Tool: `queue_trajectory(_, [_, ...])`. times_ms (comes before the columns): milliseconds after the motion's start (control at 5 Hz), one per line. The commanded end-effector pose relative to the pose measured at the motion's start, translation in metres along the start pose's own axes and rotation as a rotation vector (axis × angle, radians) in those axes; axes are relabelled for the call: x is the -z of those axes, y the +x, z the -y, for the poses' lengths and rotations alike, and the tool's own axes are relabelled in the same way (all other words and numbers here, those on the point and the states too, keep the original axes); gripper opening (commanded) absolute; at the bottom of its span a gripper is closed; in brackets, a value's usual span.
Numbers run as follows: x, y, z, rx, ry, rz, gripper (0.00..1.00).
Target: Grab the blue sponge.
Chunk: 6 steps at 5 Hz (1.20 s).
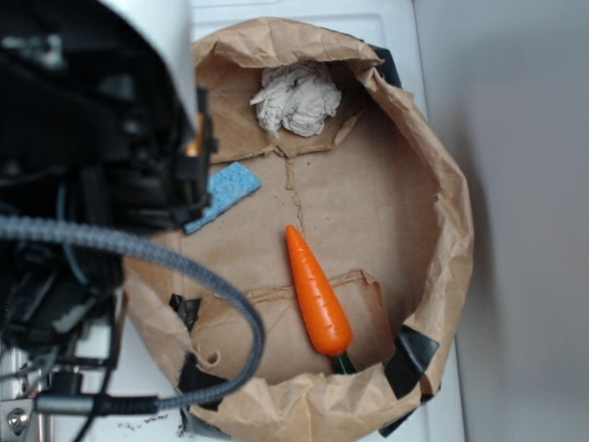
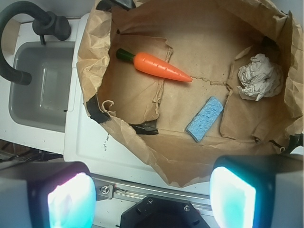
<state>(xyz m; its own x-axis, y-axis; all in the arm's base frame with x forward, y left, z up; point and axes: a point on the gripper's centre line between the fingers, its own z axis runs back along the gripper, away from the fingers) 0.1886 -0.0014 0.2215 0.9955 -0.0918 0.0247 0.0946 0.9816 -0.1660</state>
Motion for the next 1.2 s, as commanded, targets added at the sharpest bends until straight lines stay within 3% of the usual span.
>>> queue_trajectory(0, [0.005,0.015,-0.018,0.027,-0.038,0.093,1.0])
queue_trajectory(400, [0.047,0.05,-0.039,-0.054,0.001,0.121,1.0])
queue_trajectory(600, [0.066,0.046,-0.05,-0.023,0.022,0.172,1.0])
queue_trajectory(1000, [0.099,0.033,-0.06,0.0,0.103,0.146,1.0])
